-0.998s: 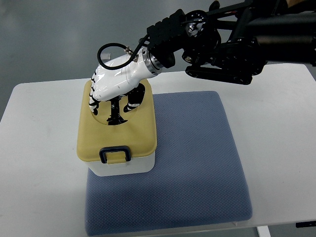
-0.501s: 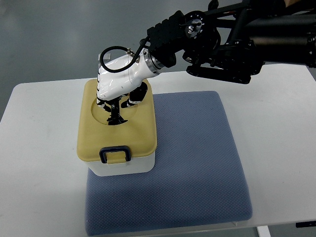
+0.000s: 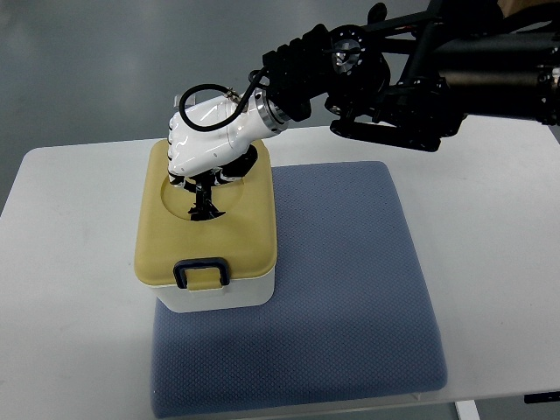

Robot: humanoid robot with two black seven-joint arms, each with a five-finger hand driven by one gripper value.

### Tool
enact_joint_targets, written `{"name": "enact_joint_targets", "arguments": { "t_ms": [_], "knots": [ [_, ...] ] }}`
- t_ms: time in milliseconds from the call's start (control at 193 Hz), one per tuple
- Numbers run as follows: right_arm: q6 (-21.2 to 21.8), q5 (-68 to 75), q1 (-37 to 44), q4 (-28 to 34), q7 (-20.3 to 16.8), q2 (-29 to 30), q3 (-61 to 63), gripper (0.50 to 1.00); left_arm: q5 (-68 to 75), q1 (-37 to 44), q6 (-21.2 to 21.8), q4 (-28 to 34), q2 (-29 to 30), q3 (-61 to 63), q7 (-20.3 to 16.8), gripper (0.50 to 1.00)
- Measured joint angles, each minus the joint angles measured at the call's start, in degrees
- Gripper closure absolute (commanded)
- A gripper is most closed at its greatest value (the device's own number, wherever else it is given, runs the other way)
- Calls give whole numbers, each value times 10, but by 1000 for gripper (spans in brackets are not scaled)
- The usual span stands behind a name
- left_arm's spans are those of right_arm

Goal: Open white storage box with right hand
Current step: 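Close the right hand fingers around the black handle on the yellow lid, then lift the yellow lid off the box with the right hand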

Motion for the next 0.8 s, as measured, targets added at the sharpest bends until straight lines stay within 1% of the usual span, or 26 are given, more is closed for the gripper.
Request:
{"name": "enact_joint_targets", "arguments": {
  "t_ms": [129,310,646,801],
  "knots": [
    [-27,0,0,0,0,-4,8,1000,0,0,0,0,0,0,0,500],
    [-36,1,4,0,0,-25,32,1000,0,0,0,0,0,0,0,500],
    [-39,1,-7,2,0,-125,86,1000,0,0,0,0,0,0,0,500],
    [-58,1,-28,3,0,-180,101,1000,0,0,0,0,0,0,0,500]
  ]
}}
